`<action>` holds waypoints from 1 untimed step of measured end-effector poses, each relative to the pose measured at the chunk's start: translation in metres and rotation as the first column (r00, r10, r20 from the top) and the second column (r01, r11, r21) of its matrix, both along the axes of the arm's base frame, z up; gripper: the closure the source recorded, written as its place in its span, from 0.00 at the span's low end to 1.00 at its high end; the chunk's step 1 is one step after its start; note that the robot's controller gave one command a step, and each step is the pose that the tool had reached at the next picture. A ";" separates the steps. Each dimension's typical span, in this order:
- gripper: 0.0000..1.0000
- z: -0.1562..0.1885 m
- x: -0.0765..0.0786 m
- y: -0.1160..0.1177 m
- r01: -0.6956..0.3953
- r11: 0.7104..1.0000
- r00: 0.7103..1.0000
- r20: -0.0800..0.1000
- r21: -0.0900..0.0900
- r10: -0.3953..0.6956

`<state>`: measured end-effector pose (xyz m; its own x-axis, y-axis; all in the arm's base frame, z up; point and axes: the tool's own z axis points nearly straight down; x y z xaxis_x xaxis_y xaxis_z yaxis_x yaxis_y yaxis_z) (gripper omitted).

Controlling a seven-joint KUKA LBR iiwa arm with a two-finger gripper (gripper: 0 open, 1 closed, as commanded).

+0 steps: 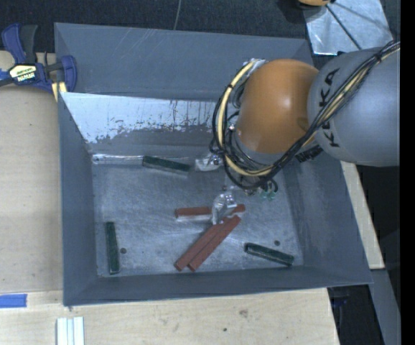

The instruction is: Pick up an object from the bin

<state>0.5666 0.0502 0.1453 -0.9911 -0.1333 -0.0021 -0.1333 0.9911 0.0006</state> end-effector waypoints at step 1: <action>0.00 0.000 0.000 0.000 0.001 1.000 1.000 0.001 0.000 -0.001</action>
Offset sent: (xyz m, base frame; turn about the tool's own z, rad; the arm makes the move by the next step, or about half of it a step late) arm -0.0054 -0.0283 -0.0616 0.0827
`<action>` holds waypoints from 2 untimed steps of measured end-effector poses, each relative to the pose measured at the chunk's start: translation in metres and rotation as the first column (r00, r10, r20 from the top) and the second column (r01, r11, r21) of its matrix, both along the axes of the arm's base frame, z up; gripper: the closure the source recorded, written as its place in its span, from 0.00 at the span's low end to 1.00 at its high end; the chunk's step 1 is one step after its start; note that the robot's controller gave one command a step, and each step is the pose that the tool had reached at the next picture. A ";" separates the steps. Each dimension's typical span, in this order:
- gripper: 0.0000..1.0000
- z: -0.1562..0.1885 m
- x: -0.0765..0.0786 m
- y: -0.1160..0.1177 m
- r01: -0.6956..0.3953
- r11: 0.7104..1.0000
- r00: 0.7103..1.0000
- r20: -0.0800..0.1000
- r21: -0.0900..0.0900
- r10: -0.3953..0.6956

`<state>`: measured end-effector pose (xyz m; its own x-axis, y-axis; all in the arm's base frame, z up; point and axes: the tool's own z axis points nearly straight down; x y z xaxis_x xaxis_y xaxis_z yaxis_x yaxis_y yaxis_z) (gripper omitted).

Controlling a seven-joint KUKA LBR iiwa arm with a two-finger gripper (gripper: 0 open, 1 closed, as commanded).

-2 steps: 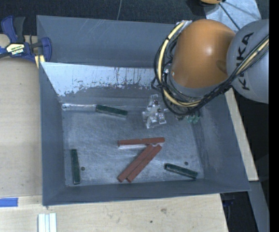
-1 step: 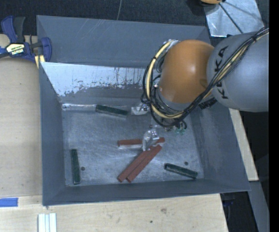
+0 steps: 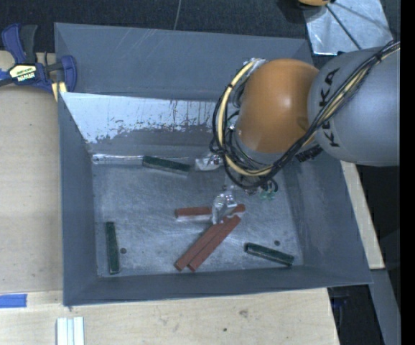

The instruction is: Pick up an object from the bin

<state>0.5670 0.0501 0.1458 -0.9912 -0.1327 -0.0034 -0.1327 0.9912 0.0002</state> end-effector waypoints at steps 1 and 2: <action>1.00 -0.059 -0.004 -0.027 0.082 0.997 0.997 0.003 0.002 -0.082; 1.00 -0.059 -0.004 -0.027 0.082 0.997 0.997 0.003 0.002 -0.082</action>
Offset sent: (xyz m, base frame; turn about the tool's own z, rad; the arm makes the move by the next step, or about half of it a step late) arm 0.0000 0.0000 0.0000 0.0000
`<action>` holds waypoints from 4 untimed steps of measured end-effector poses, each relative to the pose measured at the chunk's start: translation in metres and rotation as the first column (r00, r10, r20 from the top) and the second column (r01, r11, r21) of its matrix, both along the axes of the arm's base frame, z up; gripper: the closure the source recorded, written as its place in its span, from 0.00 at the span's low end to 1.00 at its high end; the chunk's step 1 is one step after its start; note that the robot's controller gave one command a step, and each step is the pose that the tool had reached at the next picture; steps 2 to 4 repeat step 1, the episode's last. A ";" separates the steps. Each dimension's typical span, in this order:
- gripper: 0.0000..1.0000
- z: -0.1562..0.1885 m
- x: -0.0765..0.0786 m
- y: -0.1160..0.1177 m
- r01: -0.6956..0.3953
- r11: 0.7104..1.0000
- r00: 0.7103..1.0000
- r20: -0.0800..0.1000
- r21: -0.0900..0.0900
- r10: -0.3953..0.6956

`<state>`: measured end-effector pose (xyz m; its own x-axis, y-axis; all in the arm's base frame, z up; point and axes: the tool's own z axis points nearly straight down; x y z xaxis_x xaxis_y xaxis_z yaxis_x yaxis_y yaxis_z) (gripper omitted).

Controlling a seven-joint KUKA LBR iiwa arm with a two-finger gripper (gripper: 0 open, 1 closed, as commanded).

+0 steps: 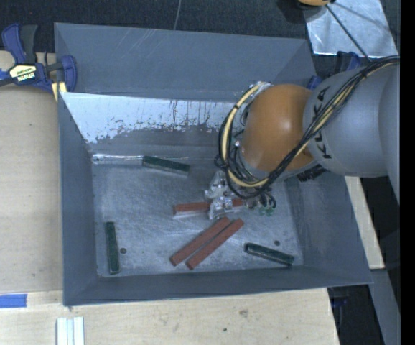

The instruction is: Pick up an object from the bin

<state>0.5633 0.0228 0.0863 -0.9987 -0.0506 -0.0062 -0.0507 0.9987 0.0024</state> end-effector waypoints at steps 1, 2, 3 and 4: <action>1.00 0.134 -0.014 -0.001 -0.062 0.998 0.998 -0.003 -0.003 0.062; 1.00 0.134 -0.014 -0.001 -0.062 0.998 0.998 -0.003 -0.003 0.062; 1.00 0.134 -0.014 -0.001 -0.062 0.998 0.998 -0.003 -0.003 0.062; 1.00 0.134 -0.014 -0.001 -0.062 0.998 0.998 -0.003 -0.003 0.062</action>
Offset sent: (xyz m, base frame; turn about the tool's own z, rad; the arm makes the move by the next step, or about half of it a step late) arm 0.0000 0.0000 0.0000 0.0000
